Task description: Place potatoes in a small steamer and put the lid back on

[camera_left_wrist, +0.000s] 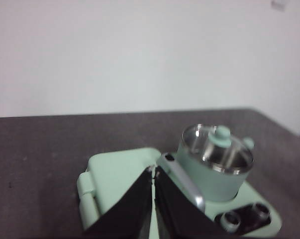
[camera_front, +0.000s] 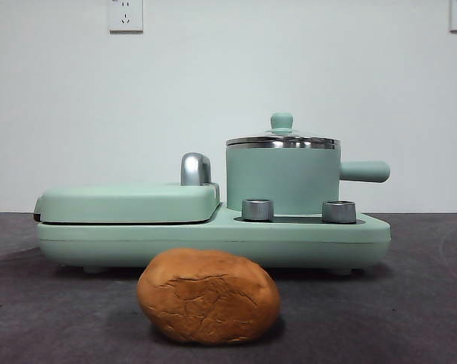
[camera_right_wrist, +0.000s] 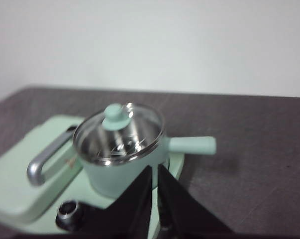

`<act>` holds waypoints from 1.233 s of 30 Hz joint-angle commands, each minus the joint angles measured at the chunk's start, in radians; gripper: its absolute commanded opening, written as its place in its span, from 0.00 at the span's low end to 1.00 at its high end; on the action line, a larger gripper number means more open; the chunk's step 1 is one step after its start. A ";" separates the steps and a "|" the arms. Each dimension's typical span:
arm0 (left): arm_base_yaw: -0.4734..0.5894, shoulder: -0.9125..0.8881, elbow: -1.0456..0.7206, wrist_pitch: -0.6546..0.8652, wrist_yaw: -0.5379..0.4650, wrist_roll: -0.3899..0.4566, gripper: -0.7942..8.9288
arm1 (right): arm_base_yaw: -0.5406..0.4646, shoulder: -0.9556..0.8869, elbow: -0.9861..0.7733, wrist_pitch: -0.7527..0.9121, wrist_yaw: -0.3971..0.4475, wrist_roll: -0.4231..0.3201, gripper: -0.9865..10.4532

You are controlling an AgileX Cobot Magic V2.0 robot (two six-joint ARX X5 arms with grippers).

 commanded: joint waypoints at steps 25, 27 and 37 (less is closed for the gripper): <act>-0.192 0.288 0.164 -0.035 0.076 0.323 0.46 | 0.103 0.245 0.208 -0.059 -0.035 -0.356 0.34; -0.216 0.299 0.164 0.024 0.076 0.303 0.46 | 0.111 0.245 0.208 -0.063 -0.035 -0.352 0.34; -0.360 0.493 0.164 0.410 0.046 0.186 0.42 | 0.134 0.245 0.208 -0.063 -0.035 -0.322 0.34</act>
